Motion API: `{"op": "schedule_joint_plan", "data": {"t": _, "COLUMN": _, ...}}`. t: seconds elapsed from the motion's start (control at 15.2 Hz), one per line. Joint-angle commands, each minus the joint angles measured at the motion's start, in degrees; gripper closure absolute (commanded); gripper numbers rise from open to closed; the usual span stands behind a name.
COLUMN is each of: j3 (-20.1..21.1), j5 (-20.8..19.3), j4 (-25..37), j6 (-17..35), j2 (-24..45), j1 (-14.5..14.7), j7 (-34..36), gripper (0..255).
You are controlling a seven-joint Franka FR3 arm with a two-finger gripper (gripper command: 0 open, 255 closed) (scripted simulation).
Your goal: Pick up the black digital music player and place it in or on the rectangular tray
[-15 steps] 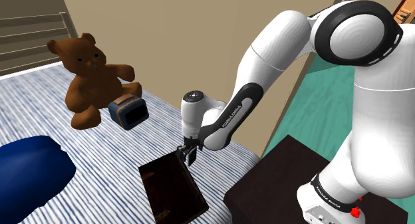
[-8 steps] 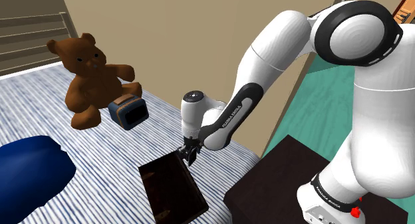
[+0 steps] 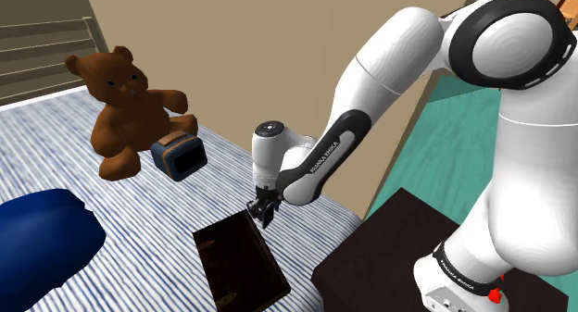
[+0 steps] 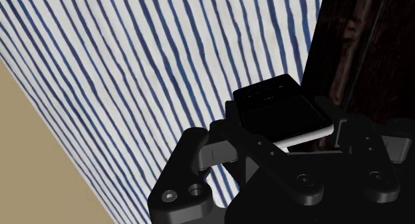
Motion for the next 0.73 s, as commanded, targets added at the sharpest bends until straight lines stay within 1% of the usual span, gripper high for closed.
{"op": "schedule_joint_plan", "data": {"t": 0.0, "j3": 0.72, "j5": 0.87, "j4": -0.38, "j6": -1.21, "j2": -1.61, "j1": -0.48, "j7": -0.59, "gripper": 255}}
{"op": "schedule_joint_plan", "data": {"t": 0.66, "j3": 3.52, "j5": 5.37, "j4": -0.96, "j6": -7.5, "j2": -8.8, "j1": -2.47, "j7": -3.93, "gripper": 255}}
